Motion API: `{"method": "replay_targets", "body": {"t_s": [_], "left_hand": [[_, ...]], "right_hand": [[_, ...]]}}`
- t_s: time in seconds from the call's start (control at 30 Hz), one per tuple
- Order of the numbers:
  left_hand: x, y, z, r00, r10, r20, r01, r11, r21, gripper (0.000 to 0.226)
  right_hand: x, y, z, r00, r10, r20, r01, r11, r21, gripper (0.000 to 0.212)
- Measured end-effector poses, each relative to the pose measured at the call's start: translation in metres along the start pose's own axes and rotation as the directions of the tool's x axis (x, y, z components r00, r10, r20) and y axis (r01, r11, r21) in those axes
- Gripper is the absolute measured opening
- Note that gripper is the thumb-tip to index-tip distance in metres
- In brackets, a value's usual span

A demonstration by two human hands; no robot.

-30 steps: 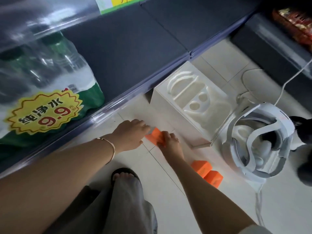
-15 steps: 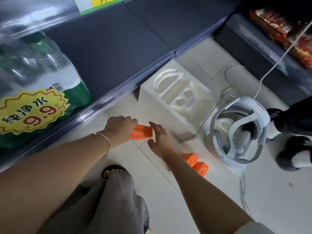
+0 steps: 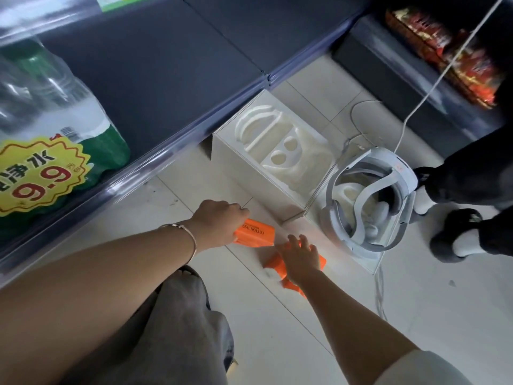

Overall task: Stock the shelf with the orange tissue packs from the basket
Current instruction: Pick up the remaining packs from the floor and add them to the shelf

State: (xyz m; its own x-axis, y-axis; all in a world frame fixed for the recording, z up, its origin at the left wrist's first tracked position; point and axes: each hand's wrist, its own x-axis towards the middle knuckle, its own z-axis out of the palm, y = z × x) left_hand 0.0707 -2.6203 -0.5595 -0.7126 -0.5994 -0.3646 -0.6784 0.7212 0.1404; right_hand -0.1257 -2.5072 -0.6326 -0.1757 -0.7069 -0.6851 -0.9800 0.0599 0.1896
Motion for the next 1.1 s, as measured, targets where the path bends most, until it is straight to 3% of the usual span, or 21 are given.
{"method": "replay_targets", "body": {"t_s": [0.1,0.17,0.27,0.33,0.4,0.6,0.77,1.1], "left_hand": [[-0.002,-0.01,0.008,1.0,-0.017,0.012,0.017,1.0,-0.001,0.033],[-0.003,-0.018,0.012,0.999,-0.035,0.021,0.035,0.999,0.0,0.034],[-0.005,-0.03,0.013,0.997,-0.078,0.021,0.077,0.997,0.011,0.033],[-0.007,-0.039,0.009,0.994,-0.11,0.015,0.109,0.994,0.023,0.031],[-0.01,-0.048,0.001,0.989,-0.149,0.0,0.149,0.989,0.024,0.03],[-0.023,-0.058,-0.05,0.965,-0.236,-0.111,0.242,0.969,0.044,0.031],[-0.058,-0.053,-0.097,0.912,-0.354,-0.208,0.339,0.935,-0.105,0.028],[-0.166,-0.029,-0.216,0.784,-0.438,-0.439,0.439,0.892,-0.106,0.028]], "right_hand": [[0.011,-0.009,0.003,0.997,-0.006,-0.076,0.002,0.998,-0.062,0.052],[0.018,-0.019,0.002,0.992,-0.015,-0.123,0.014,1.0,-0.01,0.042],[0.027,-0.038,-0.01,0.991,0.035,-0.13,-0.001,0.968,0.25,0.035],[0.035,-0.05,-0.022,0.993,0.054,-0.106,0.0,0.888,0.46,0.035],[0.04,-0.059,-0.034,0.993,0.037,-0.11,0.029,0.837,0.546,0.036],[0.026,-0.068,-0.078,0.982,0.012,-0.189,0.091,0.844,0.529,0.029],[-0.007,-0.065,-0.14,0.957,0.097,-0.272,0.081,0.813,0.577,0.034],[-0.116,-0.065,-0.254,0.833,0.091,-0.545,0.33,0.709,0.623,0.037]]}}
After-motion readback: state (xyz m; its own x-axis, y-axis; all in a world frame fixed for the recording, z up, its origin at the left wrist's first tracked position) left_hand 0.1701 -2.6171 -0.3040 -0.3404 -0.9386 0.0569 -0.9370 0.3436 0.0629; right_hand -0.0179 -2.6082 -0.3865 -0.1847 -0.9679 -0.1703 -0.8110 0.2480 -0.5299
